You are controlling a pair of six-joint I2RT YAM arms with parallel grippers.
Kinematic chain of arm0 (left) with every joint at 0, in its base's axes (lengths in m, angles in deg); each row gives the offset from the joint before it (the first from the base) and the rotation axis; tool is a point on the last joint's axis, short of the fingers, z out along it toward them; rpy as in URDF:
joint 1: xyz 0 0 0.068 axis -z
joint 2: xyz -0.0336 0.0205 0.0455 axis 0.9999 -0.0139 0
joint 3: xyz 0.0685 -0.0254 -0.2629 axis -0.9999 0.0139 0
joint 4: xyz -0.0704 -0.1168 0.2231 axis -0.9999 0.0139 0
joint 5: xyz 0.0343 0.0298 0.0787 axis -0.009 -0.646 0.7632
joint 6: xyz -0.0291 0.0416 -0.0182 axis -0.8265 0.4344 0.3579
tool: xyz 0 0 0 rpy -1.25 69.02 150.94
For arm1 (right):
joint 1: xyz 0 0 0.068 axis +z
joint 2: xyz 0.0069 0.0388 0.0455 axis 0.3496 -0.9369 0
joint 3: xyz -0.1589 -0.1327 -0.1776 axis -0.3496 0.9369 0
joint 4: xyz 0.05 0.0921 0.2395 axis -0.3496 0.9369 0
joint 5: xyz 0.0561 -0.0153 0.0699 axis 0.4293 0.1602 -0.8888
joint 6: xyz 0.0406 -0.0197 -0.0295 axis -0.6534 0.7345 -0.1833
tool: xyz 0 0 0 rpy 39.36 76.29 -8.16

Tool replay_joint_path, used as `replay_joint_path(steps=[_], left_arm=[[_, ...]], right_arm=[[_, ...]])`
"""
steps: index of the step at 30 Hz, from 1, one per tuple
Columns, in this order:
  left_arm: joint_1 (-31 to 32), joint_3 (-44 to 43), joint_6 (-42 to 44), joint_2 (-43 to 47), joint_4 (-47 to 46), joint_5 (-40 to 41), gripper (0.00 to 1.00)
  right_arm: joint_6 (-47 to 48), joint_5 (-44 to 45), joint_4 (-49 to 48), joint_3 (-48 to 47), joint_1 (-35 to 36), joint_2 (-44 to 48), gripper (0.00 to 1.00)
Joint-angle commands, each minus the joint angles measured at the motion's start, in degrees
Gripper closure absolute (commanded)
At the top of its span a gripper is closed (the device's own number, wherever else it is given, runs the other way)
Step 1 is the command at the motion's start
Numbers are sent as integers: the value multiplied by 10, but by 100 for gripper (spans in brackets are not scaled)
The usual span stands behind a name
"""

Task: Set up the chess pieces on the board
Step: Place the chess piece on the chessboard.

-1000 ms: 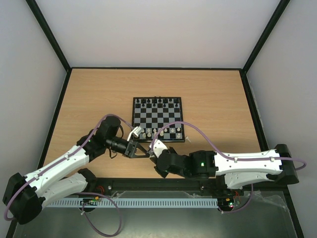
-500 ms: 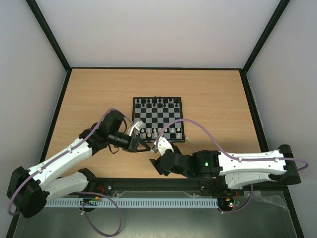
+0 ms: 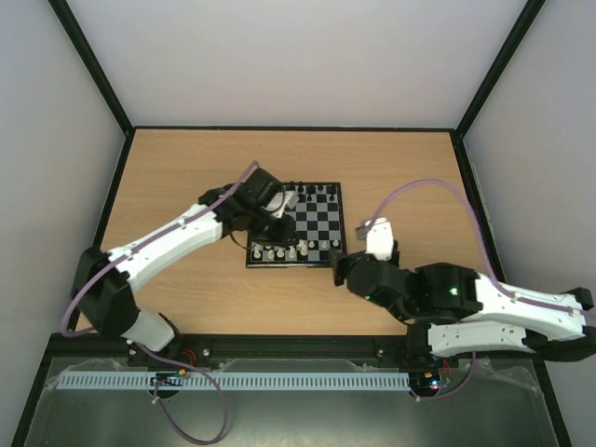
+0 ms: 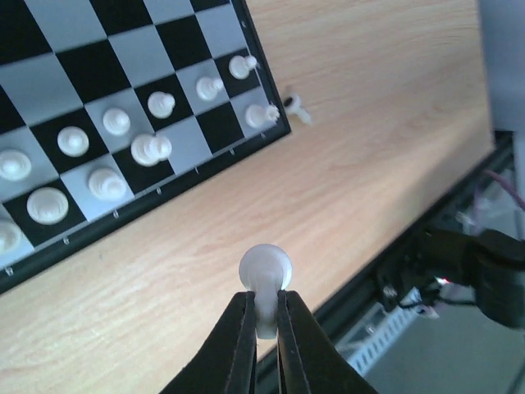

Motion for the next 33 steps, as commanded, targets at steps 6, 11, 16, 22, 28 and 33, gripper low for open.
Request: replay_joint_path(steps=[6,11,16,22,28,33], left_arm=[[118,-167,-19,-175,122,258,97],[156,-241,-38,-256,144,311,96],[172,-286,-66,-305,161,354,95],[180,-319,-74,-345,188,366,93],[180,-378,-56,-396,229,366,93],[181,-389,-50,-421,233,358,92]], right_arm=[[13,-32,53,-2,-155,20,2],[69,-116,8,36,-253,34,1],[102,-172,-17,63,-309,39,1],[116,-192,-28,65,-322,37,1],[127,-200,-34,69,-324,45,1],[127,-200,-34,71,-325,52,1]])
